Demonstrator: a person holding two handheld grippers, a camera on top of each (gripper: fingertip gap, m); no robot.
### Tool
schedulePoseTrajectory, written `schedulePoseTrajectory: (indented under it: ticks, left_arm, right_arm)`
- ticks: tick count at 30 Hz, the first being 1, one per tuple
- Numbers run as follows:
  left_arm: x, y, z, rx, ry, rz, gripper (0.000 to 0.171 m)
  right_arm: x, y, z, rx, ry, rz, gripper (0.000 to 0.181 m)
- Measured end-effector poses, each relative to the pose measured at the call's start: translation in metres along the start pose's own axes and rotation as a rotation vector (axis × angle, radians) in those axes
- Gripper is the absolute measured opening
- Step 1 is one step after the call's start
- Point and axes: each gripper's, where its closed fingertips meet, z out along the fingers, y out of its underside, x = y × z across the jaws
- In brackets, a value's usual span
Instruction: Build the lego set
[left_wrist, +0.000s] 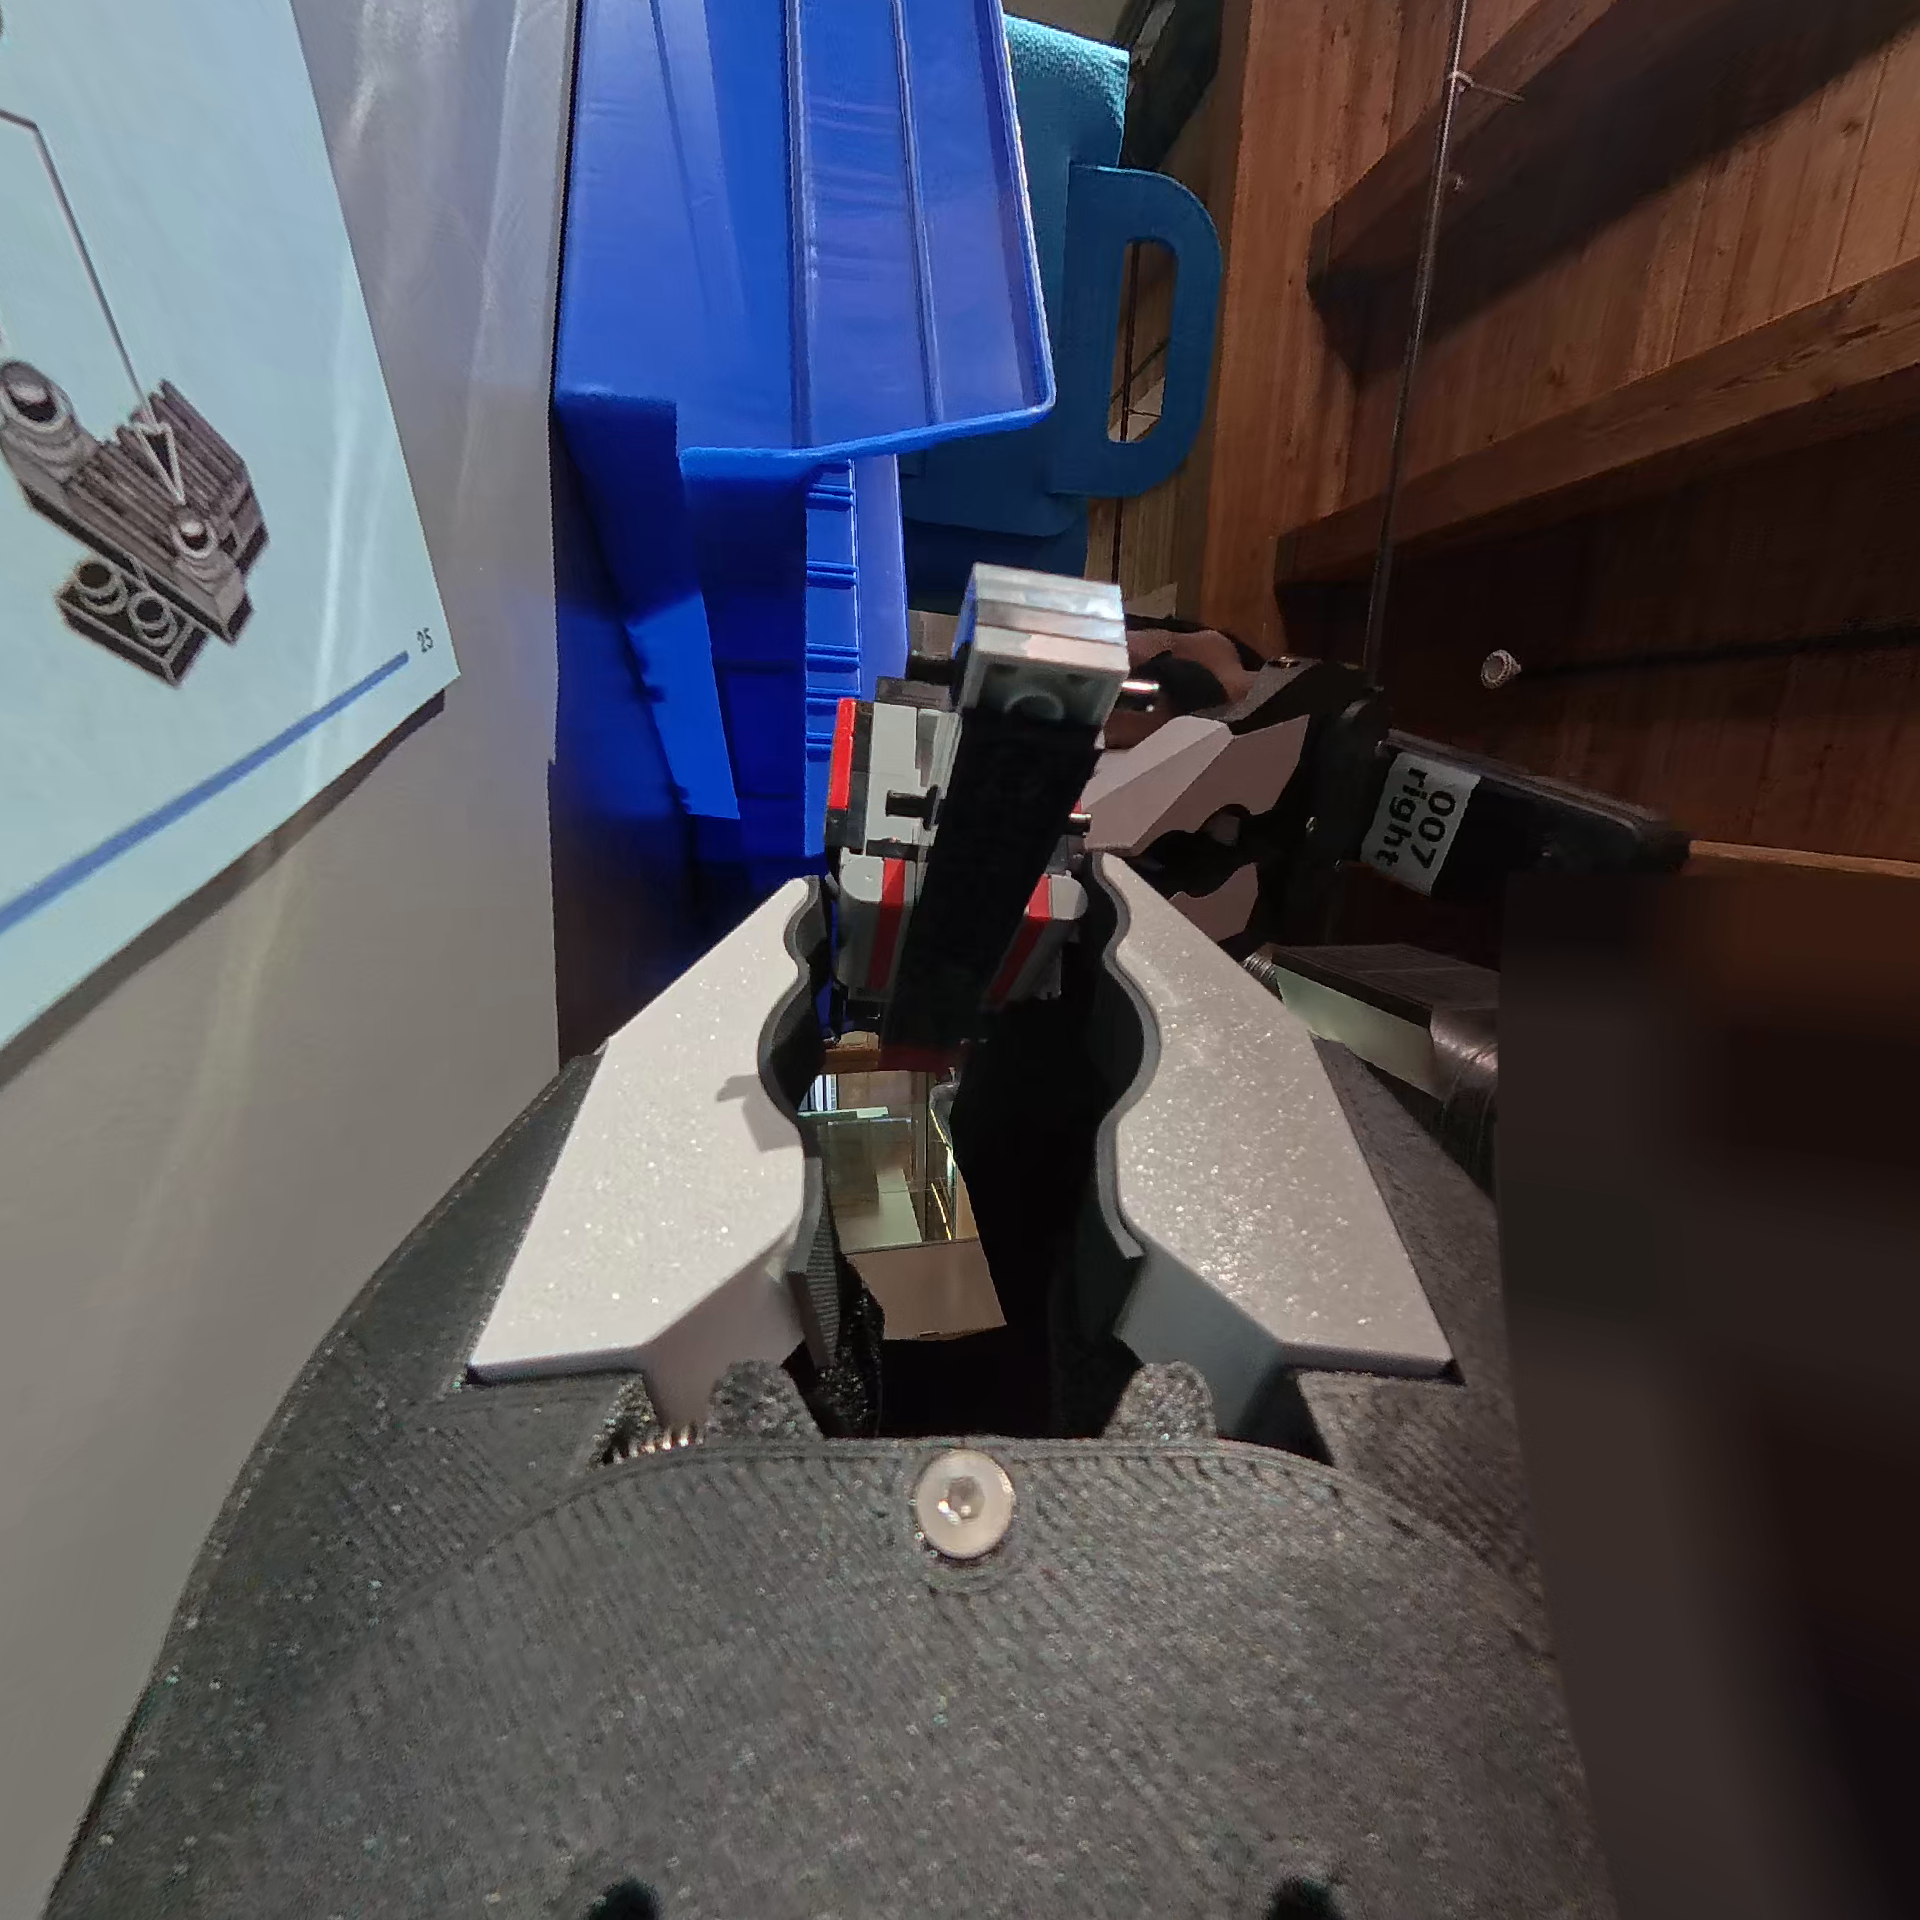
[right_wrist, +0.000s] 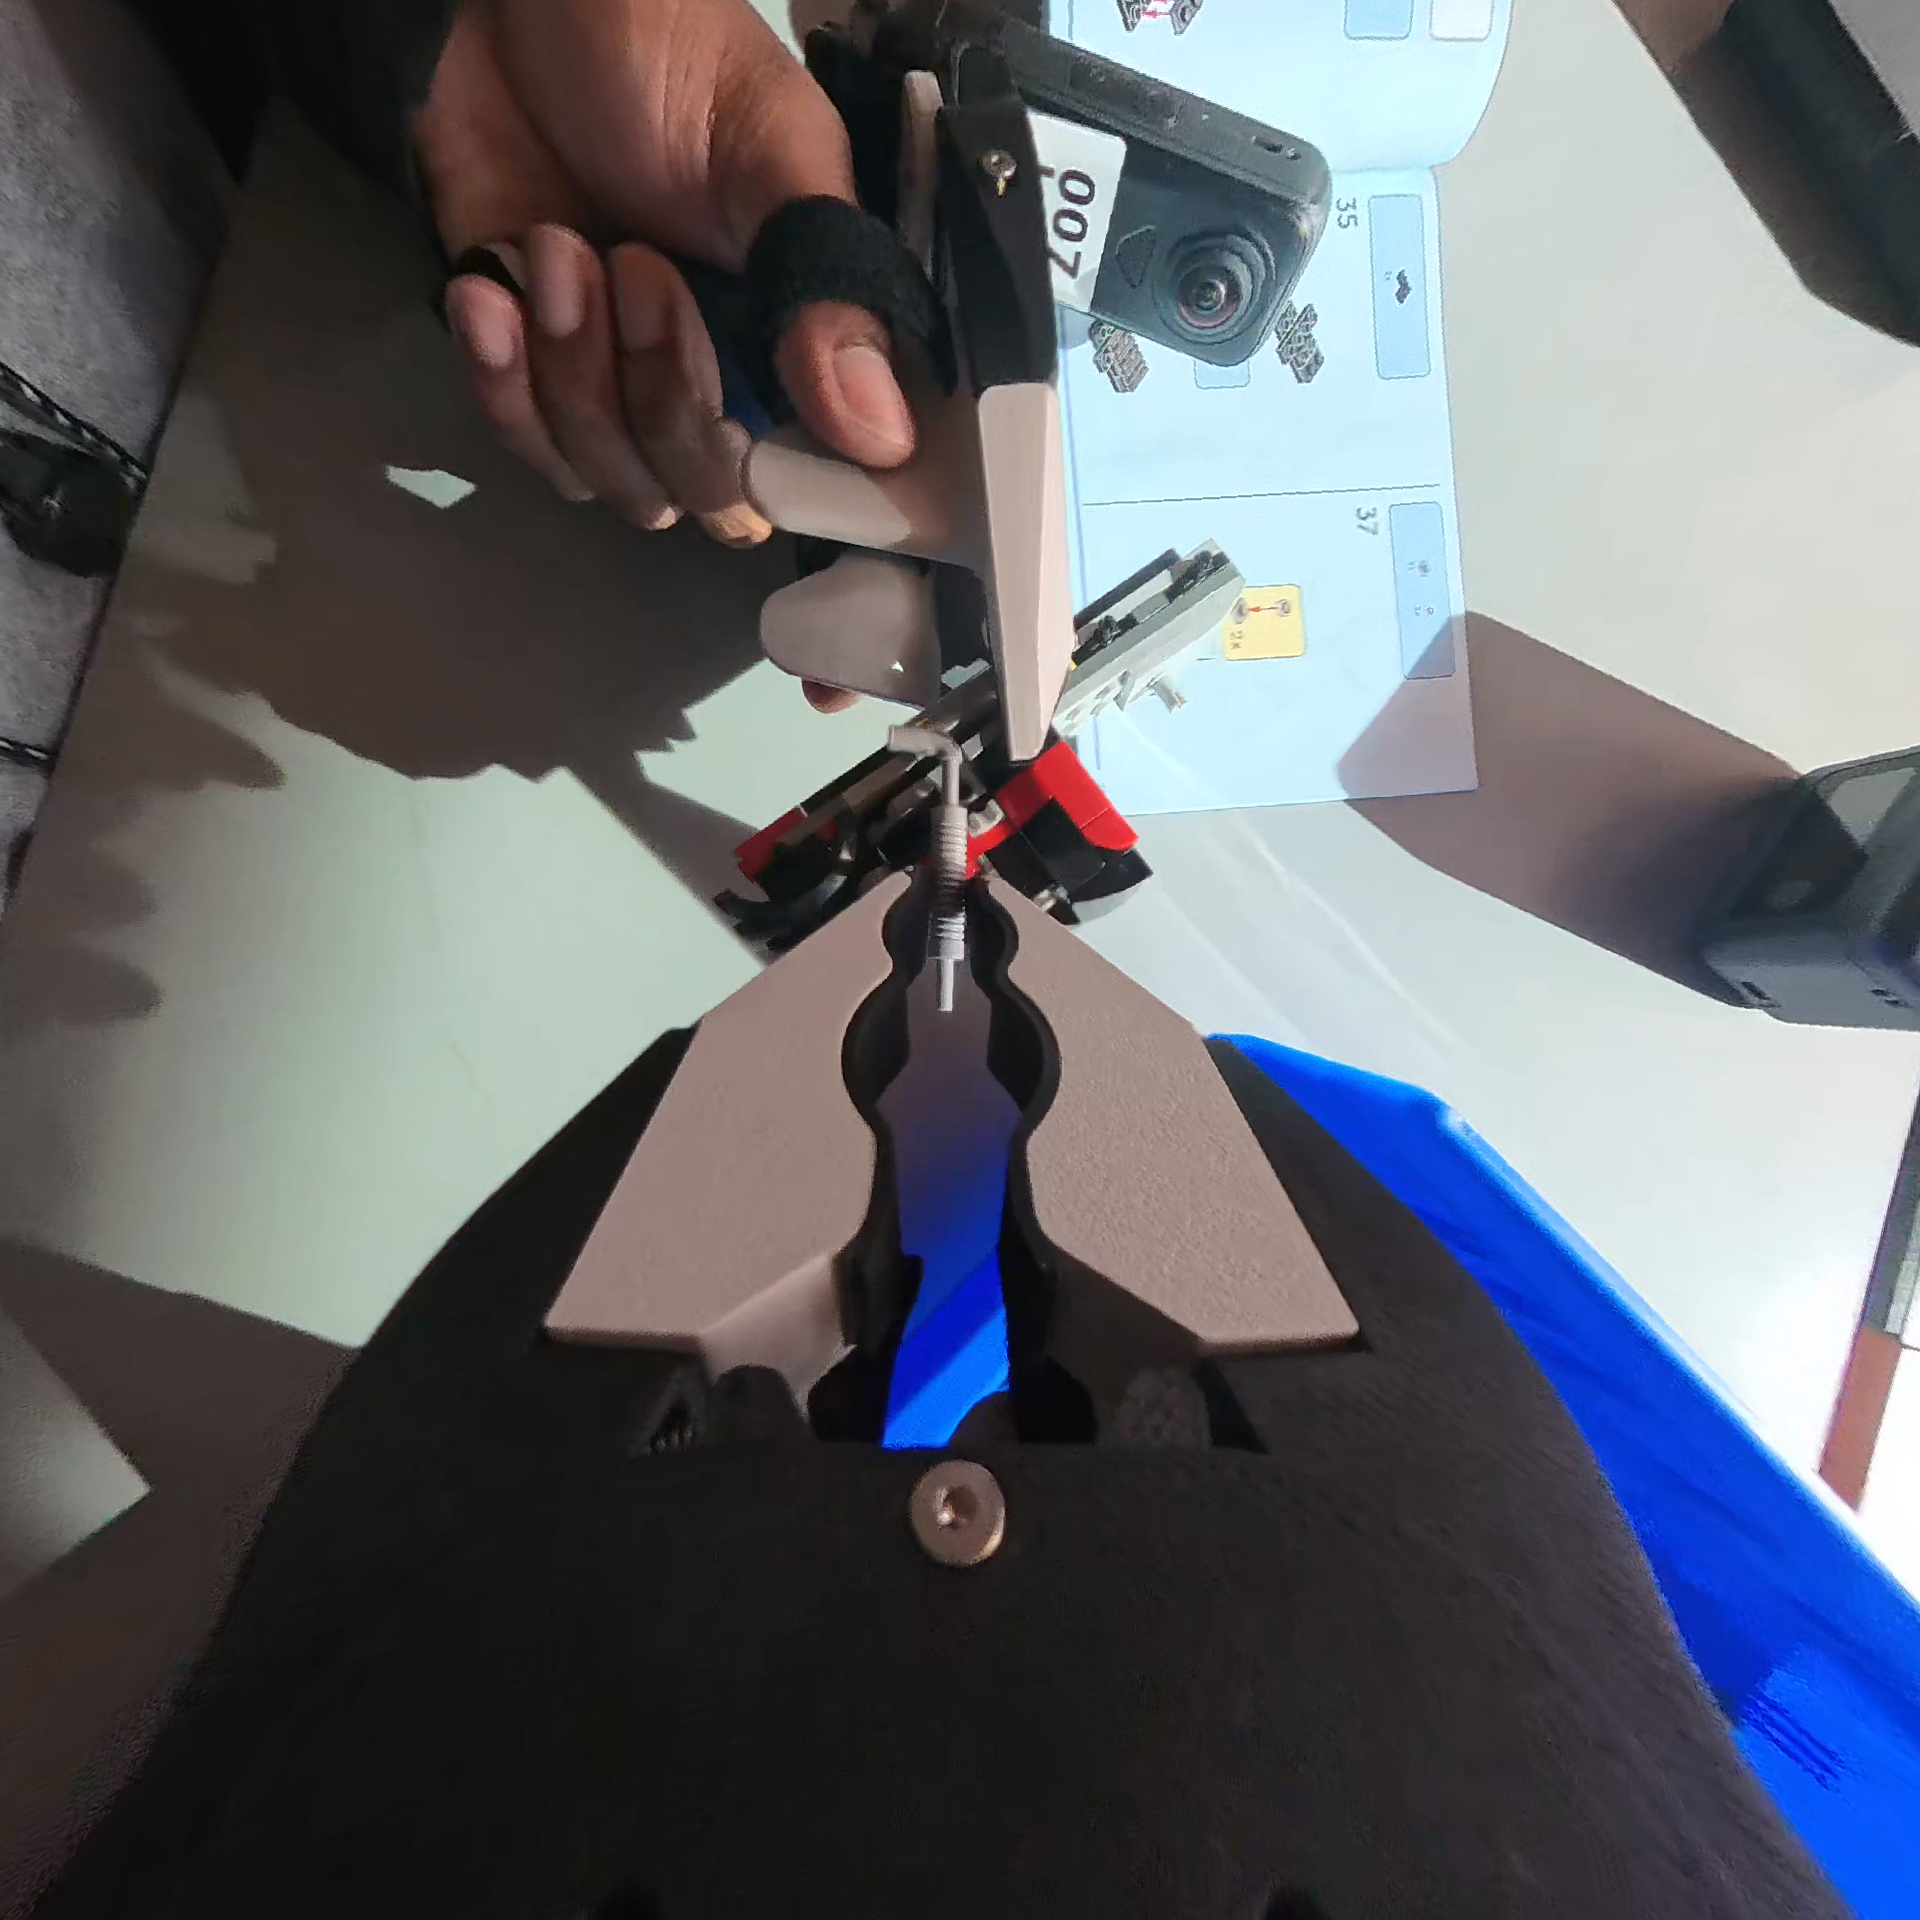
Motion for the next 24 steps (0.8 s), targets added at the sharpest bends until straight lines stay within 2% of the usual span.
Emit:
schedulePoseTrajectory:
  ticks: [3,13,16,19,24]
  left_arm:
    - [-0.001,-0.002,-0.001,0.009,-0.003,-0.003,0.049]
    - [0.002,-0.007,-0.003,0.034,0.008,-0.006,0.049]
    - [0.000,-0.009,-0.004,0.045,0.006,-0.014,0.049]
    - [0.000,-0.008,-0.003,0.042,0.014,-0.026,0.049]
    - [0.001,-0.009,-0.003,0.051,0.020,-0.029,0.049]
  right_arm:
    - [0.008,0.001,-0.004,-0.012,0.094,-0.096,0.008]
    - [0.027,-0.010,-0.014,-0.095,0.622,-0.737,0.008]
    - [0.026,-0.009,-0.011,-0.149,0.738,-0.909,0.008]
    - [0.027,-0.010,-0.012,-0.182,0.827,-1.010,0.008]
    - [0.020,-0.013,-0.009,-0.180,0.873,-1.120,0.007]
